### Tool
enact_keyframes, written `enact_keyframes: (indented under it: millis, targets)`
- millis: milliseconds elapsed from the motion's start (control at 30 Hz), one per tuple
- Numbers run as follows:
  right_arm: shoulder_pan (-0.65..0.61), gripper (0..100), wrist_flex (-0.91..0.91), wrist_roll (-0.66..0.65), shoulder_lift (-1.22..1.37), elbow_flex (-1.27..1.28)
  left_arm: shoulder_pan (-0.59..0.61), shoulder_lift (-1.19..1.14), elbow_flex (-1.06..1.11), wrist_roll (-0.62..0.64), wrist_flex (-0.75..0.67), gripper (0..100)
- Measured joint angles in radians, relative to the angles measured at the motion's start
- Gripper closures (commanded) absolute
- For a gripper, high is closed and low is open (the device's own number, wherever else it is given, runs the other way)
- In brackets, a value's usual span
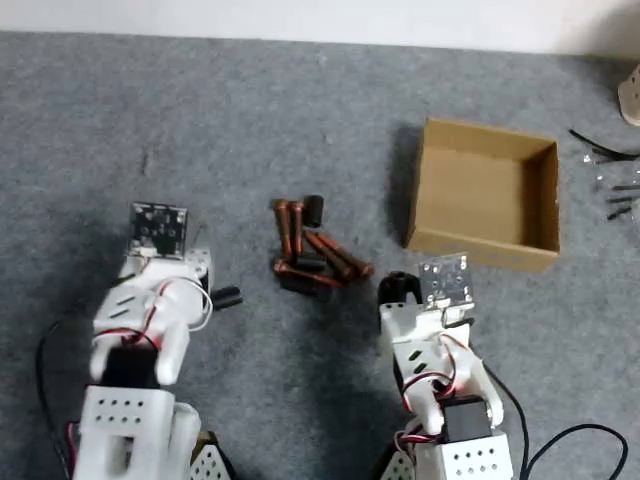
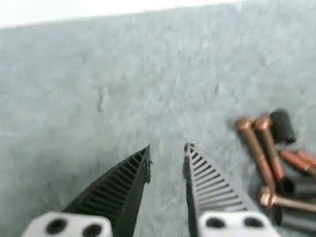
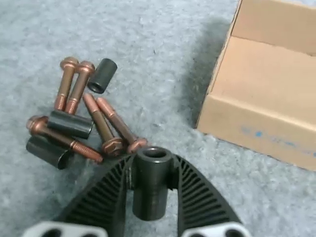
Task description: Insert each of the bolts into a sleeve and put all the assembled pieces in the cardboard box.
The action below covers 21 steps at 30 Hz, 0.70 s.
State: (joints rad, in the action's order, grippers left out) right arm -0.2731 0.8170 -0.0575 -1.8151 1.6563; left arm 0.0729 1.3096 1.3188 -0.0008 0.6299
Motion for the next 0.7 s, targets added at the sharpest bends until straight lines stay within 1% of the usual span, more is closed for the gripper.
enact_keyframes:
  millis: [67,133,267,367,567,600,700]
  targets:
    - [0.000,99.4,0.000,0.000,0.000,0.000,0.000,0.000,-0.089,0.012,0.072,88]
    - [0.002,99.4,0.000,0.000,0.000,0.000,-0.008,-0.005,-0.157,0.055,0.120,88]
    - [0.002,99.4,0.000,0.000,0.000,0.000,-0.063,-0.126,-0.265,0.092,0.138,88]
    - [0.002,99.4,0.000,0.000,0.000,0.000,-0.120,-0.310,-0.368,0.098,0.138,88]
    - [0.002,99.4,0.000,0.000,0.000,0.000,-0.210,-0.796,-0.617,0.103,0.138,88]
    - [0.002,99.4,0.000,0.000,0.000,0.000,-0.218,-0.867,-0.641,0.117,0.138,88]
    - [0.002,99.4,0.000,0.000,0.000,0.000,-0.227,-1.028,-0.687,0.206,0.138,83]
